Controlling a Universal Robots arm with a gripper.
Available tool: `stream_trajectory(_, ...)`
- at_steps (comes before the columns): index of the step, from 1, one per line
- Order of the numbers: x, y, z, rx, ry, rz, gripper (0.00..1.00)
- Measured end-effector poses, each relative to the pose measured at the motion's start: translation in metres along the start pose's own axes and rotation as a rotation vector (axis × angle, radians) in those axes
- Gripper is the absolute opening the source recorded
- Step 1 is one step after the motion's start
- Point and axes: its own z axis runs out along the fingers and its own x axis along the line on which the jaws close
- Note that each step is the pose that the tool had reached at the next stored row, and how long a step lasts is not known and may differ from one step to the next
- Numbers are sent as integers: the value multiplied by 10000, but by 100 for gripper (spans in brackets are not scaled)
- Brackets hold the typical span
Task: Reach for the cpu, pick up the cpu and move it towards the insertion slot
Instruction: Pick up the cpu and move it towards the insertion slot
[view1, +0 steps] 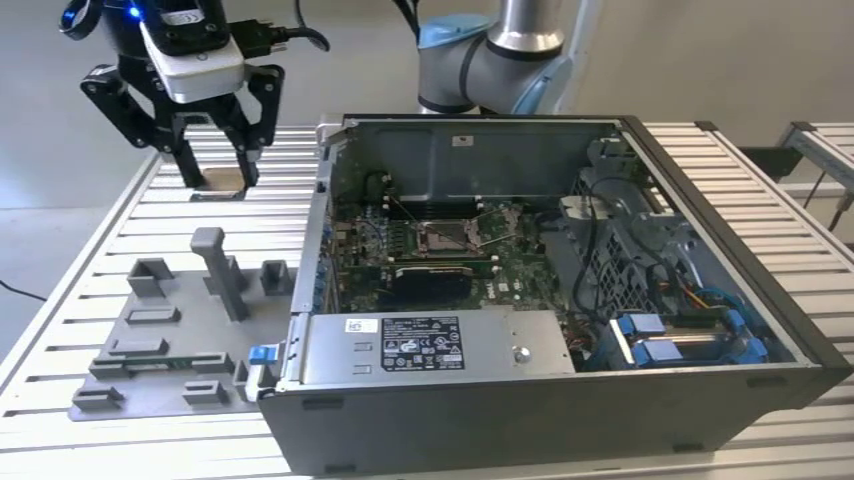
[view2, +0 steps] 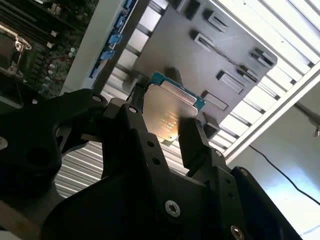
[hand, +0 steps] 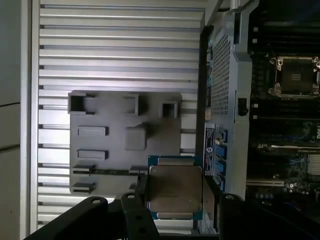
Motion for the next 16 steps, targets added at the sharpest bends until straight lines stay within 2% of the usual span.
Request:
stream_trajectory(10,-381,-4,0,0,1,-8,0)
stream_trajectory(16,-522,-6,0,0,1,-15,0)
